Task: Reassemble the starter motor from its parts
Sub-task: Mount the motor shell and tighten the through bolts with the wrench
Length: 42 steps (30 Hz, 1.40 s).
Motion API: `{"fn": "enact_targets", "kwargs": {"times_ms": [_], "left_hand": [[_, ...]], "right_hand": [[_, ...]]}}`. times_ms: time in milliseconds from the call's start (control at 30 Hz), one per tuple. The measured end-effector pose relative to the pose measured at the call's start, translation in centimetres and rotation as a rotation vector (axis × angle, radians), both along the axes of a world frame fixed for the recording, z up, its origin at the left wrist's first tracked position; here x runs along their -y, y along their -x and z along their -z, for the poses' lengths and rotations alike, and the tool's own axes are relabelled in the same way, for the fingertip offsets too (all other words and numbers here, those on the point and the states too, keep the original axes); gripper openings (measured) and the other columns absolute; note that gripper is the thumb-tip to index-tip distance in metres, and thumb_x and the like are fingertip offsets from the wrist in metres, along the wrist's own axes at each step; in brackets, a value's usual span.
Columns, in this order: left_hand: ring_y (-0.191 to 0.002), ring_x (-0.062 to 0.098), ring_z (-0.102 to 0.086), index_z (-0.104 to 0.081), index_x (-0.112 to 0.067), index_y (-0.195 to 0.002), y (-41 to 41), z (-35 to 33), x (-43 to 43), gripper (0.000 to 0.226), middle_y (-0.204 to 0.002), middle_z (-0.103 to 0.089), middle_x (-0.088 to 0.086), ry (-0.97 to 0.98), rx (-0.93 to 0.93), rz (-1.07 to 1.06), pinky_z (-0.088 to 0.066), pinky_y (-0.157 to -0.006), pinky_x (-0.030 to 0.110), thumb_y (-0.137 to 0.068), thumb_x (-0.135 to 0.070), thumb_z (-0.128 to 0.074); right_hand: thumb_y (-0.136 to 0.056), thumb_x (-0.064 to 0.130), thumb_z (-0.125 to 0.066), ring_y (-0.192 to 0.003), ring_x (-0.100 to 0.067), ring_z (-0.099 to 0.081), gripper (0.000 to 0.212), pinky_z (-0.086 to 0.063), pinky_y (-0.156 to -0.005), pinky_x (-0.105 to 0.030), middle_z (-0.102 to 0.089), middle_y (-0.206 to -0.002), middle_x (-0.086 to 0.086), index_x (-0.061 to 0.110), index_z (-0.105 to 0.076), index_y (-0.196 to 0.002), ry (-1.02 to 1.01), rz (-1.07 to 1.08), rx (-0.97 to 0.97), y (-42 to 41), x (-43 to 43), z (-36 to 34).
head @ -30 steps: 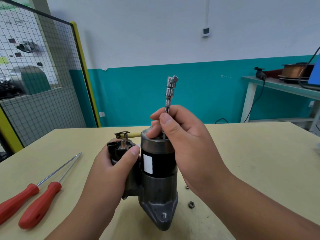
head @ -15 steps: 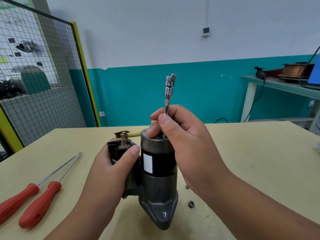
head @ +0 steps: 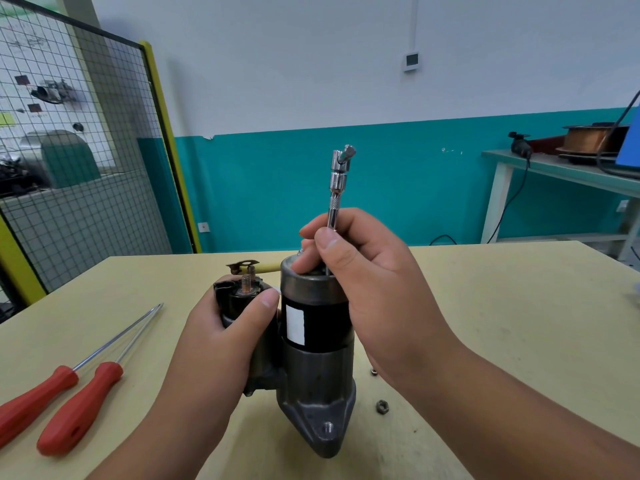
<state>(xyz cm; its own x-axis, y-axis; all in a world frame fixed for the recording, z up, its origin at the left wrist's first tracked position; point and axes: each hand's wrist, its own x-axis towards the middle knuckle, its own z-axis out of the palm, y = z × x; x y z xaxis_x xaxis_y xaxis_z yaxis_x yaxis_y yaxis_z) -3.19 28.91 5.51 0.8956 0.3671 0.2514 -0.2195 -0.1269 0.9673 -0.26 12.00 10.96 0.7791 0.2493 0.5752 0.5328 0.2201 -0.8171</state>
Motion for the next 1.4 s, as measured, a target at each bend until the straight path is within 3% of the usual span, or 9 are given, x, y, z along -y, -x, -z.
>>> {"fn": "enact_targets", "kwargs": {"times_ms": [100,200,367,567,800,967,1133,1400], "left_hand": [[-0.090,0.028,-0.079,-0.074,-0.049,-0.101,-0.03,0.00,-0.01,0.051,-0.096,-0.081,-0.006,-0.009,-0.002,-0.005,-0.063,-0.052,0.048,-0.058,-0.077,-0.070],[-0.087,0.027,-0.080,-0.074,-0.047,-0.100,-0.08,0.07,-0.07,0.050,-0.096,-0.081,-0.004,-0.015,0.005,-0.002,-0.065,-0.063,0.066,-0.060,-0.076,-0.070],[-0.096,0.026,-0.079,-0.075,-0.044,-0.103,-0.10,0.11,-0.11,0.052,-0.100,-0.081,-0.004,0.012,0.007,0.020,-0.067,-0.068,0.053,-0.060,-0.073,-0.073],[-0.092,0.025,-0.080,-0.074,-0.050,-0.102,-0.11,0.09,-0.08,0.050,-0.098,-0.082,-0.007,0.011,0.003,0.013,-0.066,-0.067,0.063,-0.058,-0.074,-0.071],[-0.088,0.017,-0.080,-0.074,-0.051,-0.101,-0.14,0.09,-0.08,0.049,-0.097,-0.081,-0.008,0.021,0.003,0.023,-0.068,-0.064,0.051,-0.057,-0.074,-0.071],[-0.090,0.021,-0.081,-0.074,-0.048,-0.104,-0.15,0.15,-0.16,0.052,-0.098,-0.082,-0.006,0.029,0.001,0.028,-0.068,-0.067,0.054,-0.058,-0.073,-0.072],[-0.089,0.017,-0.080,-0.073,-0.053,-0.100,-0.22,0.18,-0.11,0.048,-0.096,-0.081,-0.009,0.018,-0.001,0.026,-0.068,-0.065,0.048,-0.057,-0.075,-0.071],[-0.095,0.025,-0.080,-0.075,-0.047,-0.103,-0.09,0.07,-0.05,0.051,-0.100,-0.082,-0.005,0.021,0.011,0.013,-0.067,-0.071,0.058,-0.060,-0.073,-0.072]], "right_hand": [[-0.098,0.038,-0.053,-0.088,-0.006,-0.070,0.016,-0.051,-0.078,-0.009,-0.076,-0.084,0.007,0.031,-0.068,-0.100,0.000,0.000,-0.002,-0.04,-0.03,0.01],[-0.098,0.038,-0.053,-0.088,-0.006,-0.070,0.016,-0.051,-0.078,-0.009,-0.076,-0.085,0.007,0.032,-0.068,-0.100,-0.004,-0.002,-0.002,-0.06,-0.02,0.02],[-0.099,0.036,-0.054,-0.087,-0.005,-0.070,0.015,-0.051,-0.080,-0.010,-0.076,-0.084,0.005,0.031,-0.069,-0.099,-0.018,-0.008,-0.006,-0.10,-0.05,0.05],[-0.099,0.035,-0.055,-0.087,-0.004,-0.070,0.014,-0.051,-0.078,-0.009,-0.076,-0.084,0.006,0.031,-0.069,-0.098,-0.020,-0.009,-0.014,-0.04,0.00,0.04],[-0.099,0.035,-0.054,-0.088,-0.005,-0.071,0.015,-0.051,-0.078,-0.009,-0.076,-0.085,0.007,0.031,-0.068,-0.100,-0.013,-0.009,-0.015,0.02,0.02,0.00],[-0.099,0.035,-0.054,-0.087,-0.005,-0.071,0.015,-0.051,-0.078,-0.009,-0.076,-0.085,0.006,0.031,-0.068,-0.099,-0.017,-0.014,-0.017,0.06,-0.02,0.02],[-0.099,0.035,-0.054,-0.087,-0.005,-0.071,0.015,-0.052,-0.079,-0.010,-0.076,-0.085,0.006,0.031,-0.068,-0.100,-0.017,-0.011,-0.019,-0.01,0.01,0.00],[-0.099,0.036,-0.053,-0.091,-0.003,-0.070,0.015,-0.050,-0.079,-0.007,-0.077,-0.086,0.008,0.030,-0.067,-0.102,-0.001,-0.014,-0.015,0.03,0.05,-0.04]]}}
